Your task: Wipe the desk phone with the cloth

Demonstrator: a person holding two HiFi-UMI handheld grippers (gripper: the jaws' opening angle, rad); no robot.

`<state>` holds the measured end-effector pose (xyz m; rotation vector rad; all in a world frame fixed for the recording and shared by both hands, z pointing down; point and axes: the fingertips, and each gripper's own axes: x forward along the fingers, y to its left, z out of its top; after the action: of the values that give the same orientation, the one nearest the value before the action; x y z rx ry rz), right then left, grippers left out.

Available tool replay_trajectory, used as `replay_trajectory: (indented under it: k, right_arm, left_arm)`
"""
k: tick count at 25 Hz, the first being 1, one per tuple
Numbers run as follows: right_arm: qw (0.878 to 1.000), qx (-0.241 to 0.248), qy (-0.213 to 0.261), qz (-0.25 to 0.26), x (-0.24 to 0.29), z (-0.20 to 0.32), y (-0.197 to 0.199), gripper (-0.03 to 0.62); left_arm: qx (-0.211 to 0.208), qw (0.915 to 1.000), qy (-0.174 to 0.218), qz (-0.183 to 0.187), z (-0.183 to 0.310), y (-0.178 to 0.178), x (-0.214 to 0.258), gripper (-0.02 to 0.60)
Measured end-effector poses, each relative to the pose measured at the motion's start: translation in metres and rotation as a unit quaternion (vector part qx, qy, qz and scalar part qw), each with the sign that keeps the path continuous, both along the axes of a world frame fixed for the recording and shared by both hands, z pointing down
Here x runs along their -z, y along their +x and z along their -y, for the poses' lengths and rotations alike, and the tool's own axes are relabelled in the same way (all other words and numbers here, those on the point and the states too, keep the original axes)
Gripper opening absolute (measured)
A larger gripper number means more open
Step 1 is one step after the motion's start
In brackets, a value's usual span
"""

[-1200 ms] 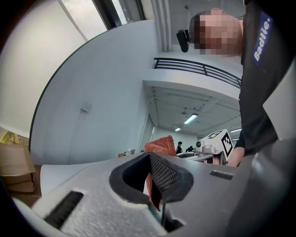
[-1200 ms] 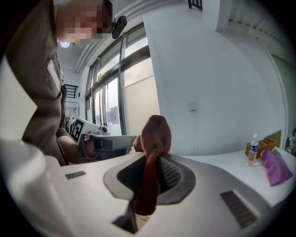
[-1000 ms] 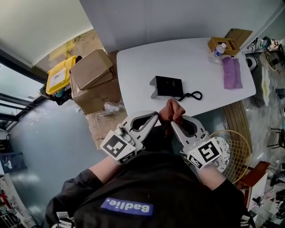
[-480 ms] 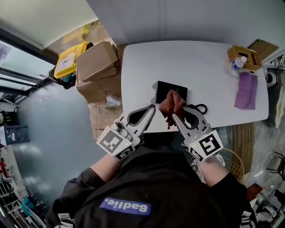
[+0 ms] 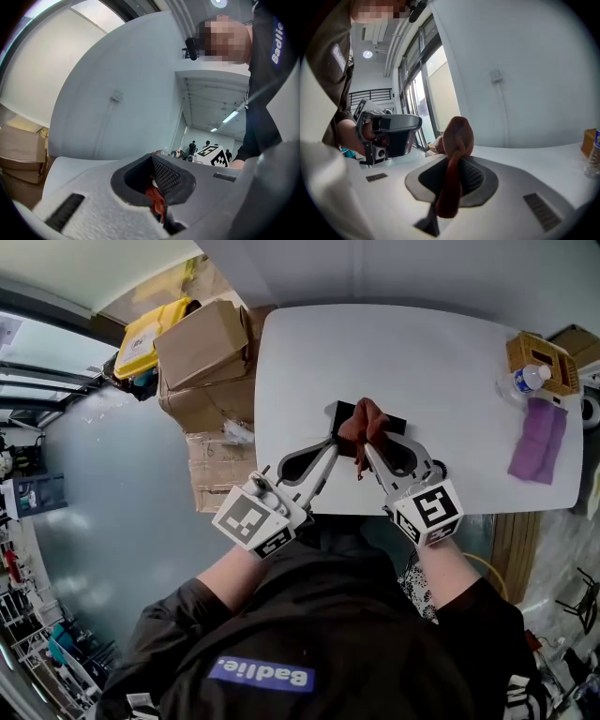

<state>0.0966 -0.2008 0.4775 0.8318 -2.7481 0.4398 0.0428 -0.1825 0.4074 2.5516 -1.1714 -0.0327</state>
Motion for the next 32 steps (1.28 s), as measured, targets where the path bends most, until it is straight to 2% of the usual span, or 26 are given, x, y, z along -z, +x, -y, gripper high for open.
replay_trajectory:
  k: [6,15,19,25,32]
  right_arm:
    - [1.000,-0.013,-0.024,-0.014,-0.040,0.024,-0.020,0.069]
    - [0.997,-0.016,-0.044,-0.066,-0.095,0.042,-0.036,0.069]
    - [0.996,-0.012,-0.037,-0.080,-0.104,0.045,-0.036,0.069]
    - [0.995,-0.022,-0.039,-0.093,-0.118,0.046,-0.006,0.069]
    - [0.988,-0.073,-0.061,-0.122,-0.148,0.048,0.053,0.069]
  left_arm:
    - [0.012,0.9997,-0.021,0.007,0.011,-0.012,-0.022,0.006]
    - [0.034,0.9986,-0.035,0.019,0.012,-0.025,-0.038,0.006]
    - [0.037,0.9982,-0.039,0.026,0.009,-0.026,-0.041,0.006]
    - [0.033,0.9979,-0.045,0.034,0.005,-0.018,-0.044,0.006]
    - [0.017,0.9979,-0.045,0.043,-0.002,0.003,-0.044,0.006]
